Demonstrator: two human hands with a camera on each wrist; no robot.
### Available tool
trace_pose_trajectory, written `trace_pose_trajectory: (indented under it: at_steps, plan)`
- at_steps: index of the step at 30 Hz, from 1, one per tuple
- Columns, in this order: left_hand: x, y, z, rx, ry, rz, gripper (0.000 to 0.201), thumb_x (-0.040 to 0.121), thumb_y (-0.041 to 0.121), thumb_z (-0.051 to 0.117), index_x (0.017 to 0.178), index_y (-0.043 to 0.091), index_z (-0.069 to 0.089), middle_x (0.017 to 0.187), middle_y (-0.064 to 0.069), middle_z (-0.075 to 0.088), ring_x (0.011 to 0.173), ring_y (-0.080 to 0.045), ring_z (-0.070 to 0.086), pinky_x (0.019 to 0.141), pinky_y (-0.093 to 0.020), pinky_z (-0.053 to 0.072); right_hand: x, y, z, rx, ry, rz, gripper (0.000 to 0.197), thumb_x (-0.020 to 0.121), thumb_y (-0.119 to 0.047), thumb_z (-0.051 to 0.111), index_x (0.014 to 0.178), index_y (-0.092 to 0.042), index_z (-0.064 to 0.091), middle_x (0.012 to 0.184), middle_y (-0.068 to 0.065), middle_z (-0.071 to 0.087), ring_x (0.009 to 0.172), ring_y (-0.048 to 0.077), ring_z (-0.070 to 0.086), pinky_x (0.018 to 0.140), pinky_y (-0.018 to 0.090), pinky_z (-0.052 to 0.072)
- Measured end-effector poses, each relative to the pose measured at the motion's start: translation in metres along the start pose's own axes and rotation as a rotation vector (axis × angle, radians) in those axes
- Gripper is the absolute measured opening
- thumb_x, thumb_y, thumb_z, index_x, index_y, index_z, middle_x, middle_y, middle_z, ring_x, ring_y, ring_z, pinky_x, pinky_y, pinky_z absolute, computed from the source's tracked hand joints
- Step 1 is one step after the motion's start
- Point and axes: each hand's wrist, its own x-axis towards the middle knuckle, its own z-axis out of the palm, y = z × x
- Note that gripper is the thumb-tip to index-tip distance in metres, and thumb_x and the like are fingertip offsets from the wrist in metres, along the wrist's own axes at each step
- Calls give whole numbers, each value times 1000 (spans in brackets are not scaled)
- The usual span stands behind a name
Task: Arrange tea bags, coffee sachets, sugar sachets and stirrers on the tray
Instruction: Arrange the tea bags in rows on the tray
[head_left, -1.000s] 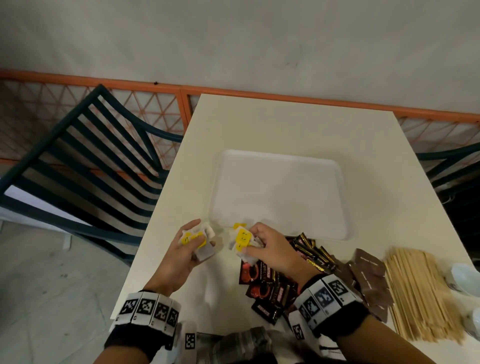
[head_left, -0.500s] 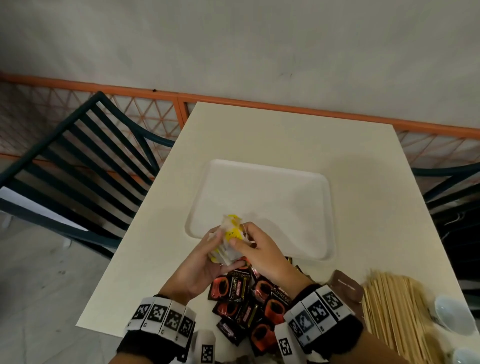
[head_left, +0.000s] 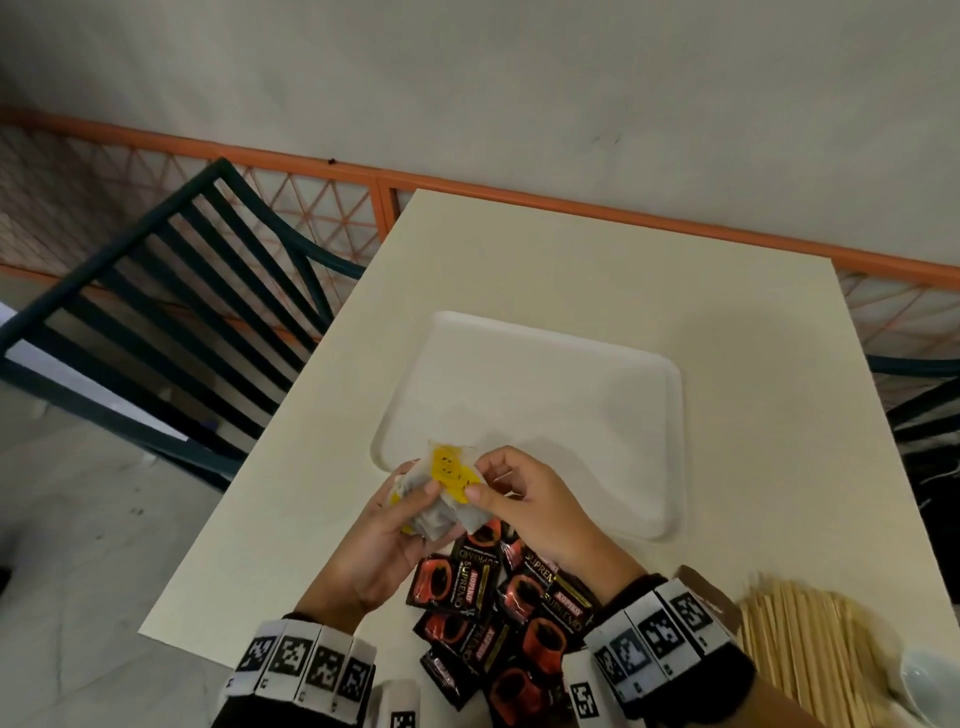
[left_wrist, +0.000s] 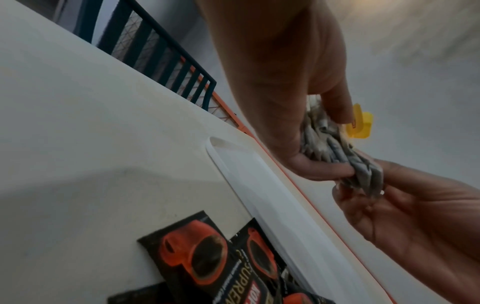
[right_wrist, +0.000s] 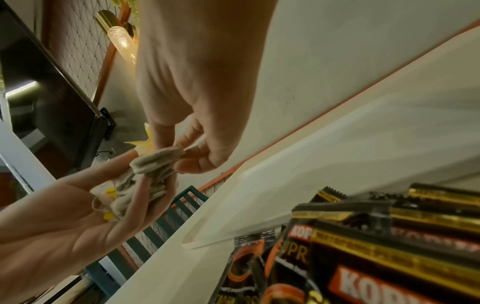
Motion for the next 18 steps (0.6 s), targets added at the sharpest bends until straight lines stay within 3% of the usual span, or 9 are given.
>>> trace_pose_trajectory:
  at_steps: [4, 8, 12, 15, 18]
  plan:
    - [8, 12, -14, -21, 53, 34, 22, 82, 15, 57, 103, 13, 58, 98, -7, 67, 87, -17, 68, 68, -31, 57, 13, -1, 1, 20, 4, 44, 15, 86, -11, 62, 91, -24, 63, 87, -4, 66, 82, 11, 64, 74, 22, 52]
    - [20, 29, -32, -37, 101, 81, 26, 79, 13, 54, 105, 14, 57, 100, -7, 65, 88, -17, 68, 68, -30, 57, 35, -1, 0, -78, 26, 121, 11, 85, -13, 65, 84, -25, 63, 83, -2, 68, 67, -2, 60, 64, 12, 45]
    - [31, 48, -52, -2, 167, 133, 27, 79, 18, 53, 106, 12, 54, 103, -9, 62, 91, -17, 68, 72, -28, 57, 66, 0, -6, -231, 87, 188, 13, 83, -18, 67, 77, -28, 63, 80, -4, 67, 70, 10, 57, 67, 19, 42]
    - [41, 62, -68, 9, 202, 169, 28, 82, 19, 53, 109, 12, 55, 100, -7, 65, 93, -19, 68, 78, -29, 57, 96, -2, -10, -165, 179, 240, 5, 83, -15, 67, 80, -18, 64, 74, -3, 64, 59, 10, 52, 56, 15, 43]
    - [50, 74, -81, 51, 214, 174, 28, 87, 20, 51, 112, 8, 53, 100, -9, 65, 96, -22, 67, 78, -28, 57, 136, -2, -11, -88, 279, 252, 6, 82, -6, 66, 87, -7, 63, 81, 11, 64, 50, 10, 53, 53, 17, 47]
